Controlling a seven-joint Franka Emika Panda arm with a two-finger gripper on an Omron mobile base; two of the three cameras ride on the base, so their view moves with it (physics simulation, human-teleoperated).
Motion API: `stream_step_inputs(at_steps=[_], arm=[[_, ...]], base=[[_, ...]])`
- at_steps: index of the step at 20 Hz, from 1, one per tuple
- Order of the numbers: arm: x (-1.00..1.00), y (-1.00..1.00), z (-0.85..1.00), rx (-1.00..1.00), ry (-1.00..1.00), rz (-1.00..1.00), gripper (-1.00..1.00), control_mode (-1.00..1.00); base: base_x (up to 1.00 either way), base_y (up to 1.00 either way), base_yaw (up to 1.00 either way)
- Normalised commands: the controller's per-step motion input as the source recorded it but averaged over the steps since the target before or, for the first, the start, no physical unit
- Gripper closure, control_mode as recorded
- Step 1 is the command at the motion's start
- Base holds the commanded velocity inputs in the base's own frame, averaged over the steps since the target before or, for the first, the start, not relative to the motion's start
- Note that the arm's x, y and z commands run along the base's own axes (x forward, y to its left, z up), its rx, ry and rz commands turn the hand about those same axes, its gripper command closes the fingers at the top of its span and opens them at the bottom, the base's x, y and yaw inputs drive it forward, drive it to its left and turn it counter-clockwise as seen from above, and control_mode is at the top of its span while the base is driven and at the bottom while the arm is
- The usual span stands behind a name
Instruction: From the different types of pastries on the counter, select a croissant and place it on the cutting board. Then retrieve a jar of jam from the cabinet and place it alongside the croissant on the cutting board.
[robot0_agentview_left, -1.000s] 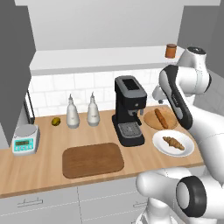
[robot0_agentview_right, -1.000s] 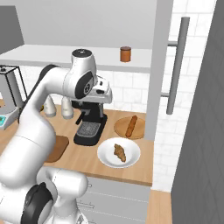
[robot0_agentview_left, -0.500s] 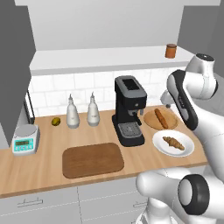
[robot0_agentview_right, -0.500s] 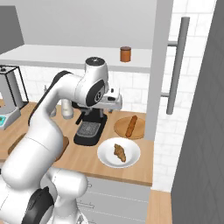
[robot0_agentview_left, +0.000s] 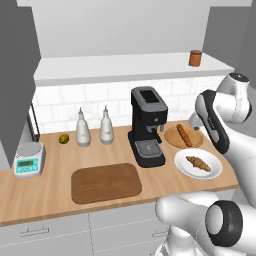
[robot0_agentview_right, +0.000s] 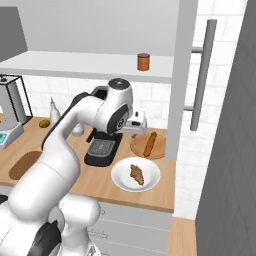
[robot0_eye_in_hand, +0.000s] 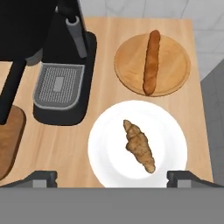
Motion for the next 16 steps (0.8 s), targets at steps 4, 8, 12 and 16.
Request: stream_step_inputs(at_steps=[4, 8, 12, 16], arm=[[0.13, -0.15, -0.15, 0.0, -0.04, 0.03, -1.0, -1.0], [0.04, -0.13, -0.3, -0.01, 0.0, 0.06, -1.0, -1.0], [0.0, -0.11, -0.4, -0.03, 0.0, 0.06, -1.0, -1.0], [0.01, -0.17, -0.43, -0.03, 0.01, 0.06, -1.0, -1.0]], base=[[0.0, 0.0, 0.0], [0.0, 0.0, 0.0], [0.0, 0.0, 0.0], [0.0, 0.0, 0.0]])
